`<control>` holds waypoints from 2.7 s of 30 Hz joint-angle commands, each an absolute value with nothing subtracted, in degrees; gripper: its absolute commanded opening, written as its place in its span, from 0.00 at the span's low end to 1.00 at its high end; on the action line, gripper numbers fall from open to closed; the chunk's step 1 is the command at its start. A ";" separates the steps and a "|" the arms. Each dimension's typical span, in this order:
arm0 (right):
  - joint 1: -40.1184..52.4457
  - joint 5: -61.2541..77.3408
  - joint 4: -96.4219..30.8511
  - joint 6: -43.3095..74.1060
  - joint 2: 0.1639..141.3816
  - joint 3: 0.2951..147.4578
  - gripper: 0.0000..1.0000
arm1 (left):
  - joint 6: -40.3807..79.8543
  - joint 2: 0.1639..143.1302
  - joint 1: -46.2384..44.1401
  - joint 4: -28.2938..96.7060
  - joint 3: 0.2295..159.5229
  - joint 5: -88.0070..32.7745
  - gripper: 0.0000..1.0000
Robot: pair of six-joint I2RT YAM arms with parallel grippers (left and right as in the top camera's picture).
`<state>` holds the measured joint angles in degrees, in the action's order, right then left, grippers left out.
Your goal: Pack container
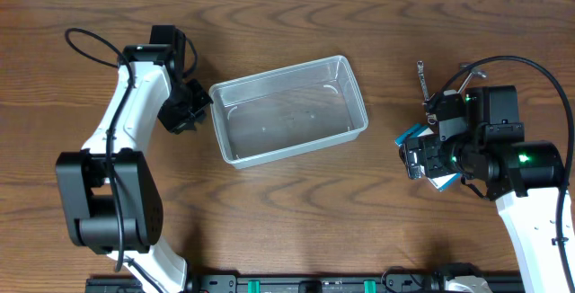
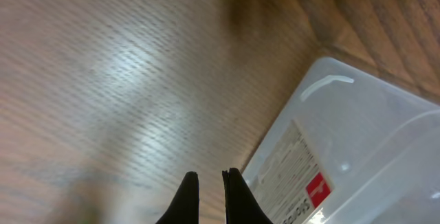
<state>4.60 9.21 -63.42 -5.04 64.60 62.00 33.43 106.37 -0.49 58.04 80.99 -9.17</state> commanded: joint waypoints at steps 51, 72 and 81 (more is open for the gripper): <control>5.10 9.21 -63.90 -5.23 63.96 63.00 0.97 | 13.13 96.60 -9.43 58.43 81.65 -17.32 0.06; 5.13 9.23 -64.51 -5.23 63.96 63.00 0.96 | 12.49 108.18 -8.16 45.47 81.67 -17.28 0.06; 5.13 9.23 -65.69 -5.21 63.96 63.00 0.96 | 12.05 110.85 -5.04 35.79 81.73 -12.95 0.06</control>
